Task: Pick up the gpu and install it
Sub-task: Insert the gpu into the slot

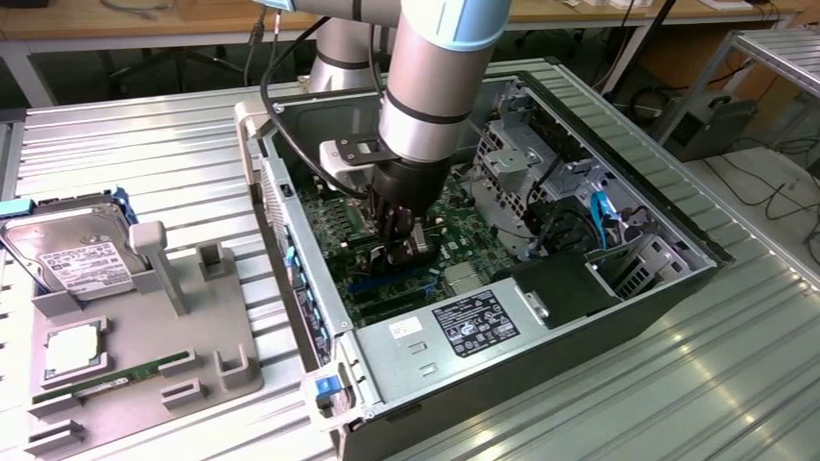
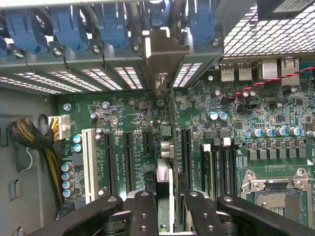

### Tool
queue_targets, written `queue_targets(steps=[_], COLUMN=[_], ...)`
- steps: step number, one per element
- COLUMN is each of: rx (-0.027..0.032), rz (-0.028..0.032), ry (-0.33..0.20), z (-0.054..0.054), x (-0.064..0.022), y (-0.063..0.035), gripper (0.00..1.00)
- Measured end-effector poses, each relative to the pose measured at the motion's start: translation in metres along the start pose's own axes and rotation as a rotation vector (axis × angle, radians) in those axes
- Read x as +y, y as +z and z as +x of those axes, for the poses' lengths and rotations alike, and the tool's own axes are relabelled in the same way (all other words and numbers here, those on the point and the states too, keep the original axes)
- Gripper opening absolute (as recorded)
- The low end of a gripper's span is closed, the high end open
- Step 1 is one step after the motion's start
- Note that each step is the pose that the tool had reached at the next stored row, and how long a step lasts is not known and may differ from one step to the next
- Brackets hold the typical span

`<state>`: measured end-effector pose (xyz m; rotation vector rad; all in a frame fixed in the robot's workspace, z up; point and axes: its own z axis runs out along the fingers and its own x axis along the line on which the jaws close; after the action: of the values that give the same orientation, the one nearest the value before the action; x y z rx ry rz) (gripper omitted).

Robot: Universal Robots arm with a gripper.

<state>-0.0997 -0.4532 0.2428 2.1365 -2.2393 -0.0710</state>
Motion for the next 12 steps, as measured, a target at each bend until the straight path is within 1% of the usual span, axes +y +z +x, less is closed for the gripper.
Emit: queue_targets(steps=[3,5,6,8,9,12], rx=[0.0000,0.0012,0.0015,-0.0021,-0.0005,-0.0003], rz=[0.0000,-0.0006,-0.0007,0.0009,0.0003,0.0002], ry=[0.000,0.000,0.000,0.000,0.000,0.000], z=[0.000,0.000,0.000,0.000,0.000,0.000], x=[0.0000,0.0000,0.0000,0.0004,0.0007,0.0008], y=[0.0000,-0.0009,-0.0023,-0.0071,-0.0104,-0.0136], gripper=[0.26,0.26,0.26,0.26,0.26,0.26])
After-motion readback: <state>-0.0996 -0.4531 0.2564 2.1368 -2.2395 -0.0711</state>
